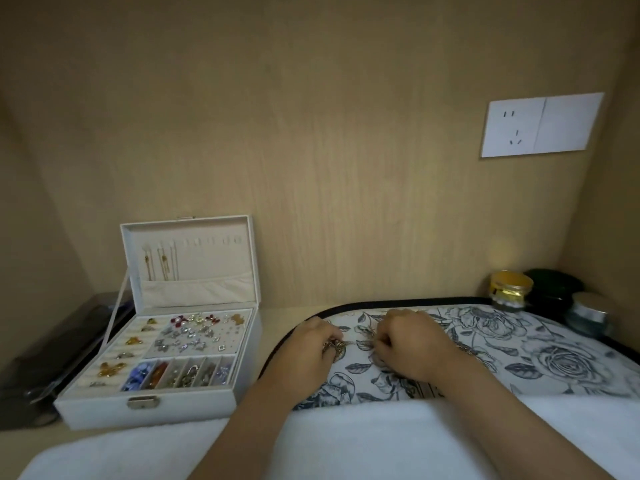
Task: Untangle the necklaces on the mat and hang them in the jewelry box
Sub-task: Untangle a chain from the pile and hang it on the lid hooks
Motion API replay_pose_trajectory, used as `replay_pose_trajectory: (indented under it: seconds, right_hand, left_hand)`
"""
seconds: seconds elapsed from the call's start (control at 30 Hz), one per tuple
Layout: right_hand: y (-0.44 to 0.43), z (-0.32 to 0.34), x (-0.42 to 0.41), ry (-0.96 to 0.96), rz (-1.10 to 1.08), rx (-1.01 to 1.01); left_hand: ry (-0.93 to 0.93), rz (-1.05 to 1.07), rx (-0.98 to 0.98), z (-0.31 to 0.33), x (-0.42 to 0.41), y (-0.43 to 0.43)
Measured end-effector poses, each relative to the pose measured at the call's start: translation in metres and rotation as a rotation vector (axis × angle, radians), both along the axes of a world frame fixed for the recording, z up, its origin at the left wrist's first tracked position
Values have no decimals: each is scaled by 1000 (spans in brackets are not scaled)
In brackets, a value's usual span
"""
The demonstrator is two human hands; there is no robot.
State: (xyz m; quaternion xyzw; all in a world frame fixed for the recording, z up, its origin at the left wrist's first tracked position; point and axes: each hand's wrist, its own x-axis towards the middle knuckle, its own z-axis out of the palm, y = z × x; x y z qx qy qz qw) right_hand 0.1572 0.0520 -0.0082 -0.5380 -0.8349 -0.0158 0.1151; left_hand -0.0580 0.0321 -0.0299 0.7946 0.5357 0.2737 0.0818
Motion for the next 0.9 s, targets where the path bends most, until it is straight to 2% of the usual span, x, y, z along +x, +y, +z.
replay_pose_trajectory:
  seconds: [0.13,0.23,0.33,0.4,0.5,0.57,0.67,0.73,0.8,0.9]
  right_hand:
    - [1,-13,-8,233,162,-99]
    - [-1,-18,-19,279,276,-245]
    - [-1,-14,-17,420,224,-322]
    - [2,-6,-6,476,168,-304]
    - [4,11,25,482,55,-264]
    - [2,21,50,424,-18,-267]
    - [2,24,78,310,-109,-405]
    - [3,19,82,261,-139,-471]
    - [5,13,77,278,-123,-475]
    - [11,6,66,309,-86,-432]
  left_hand:
    - [166,68,10,-8,-4,0]
    - [299,180,-2,-9,-6,0]
    - [352,245,13,-11,-5,-1]
    - [303,211,65,-9,-1,-2]
    - [161,-5,56,-2,14,-3]
    - [201,-119,-81,-1,26,-2]
    - [367,-101,-235,-6,33,7]
    - [378,-19,-273,-6,36,15]
    - [367,74,-244,-2,41,20]
    - [289,72,-4,2,59,19]
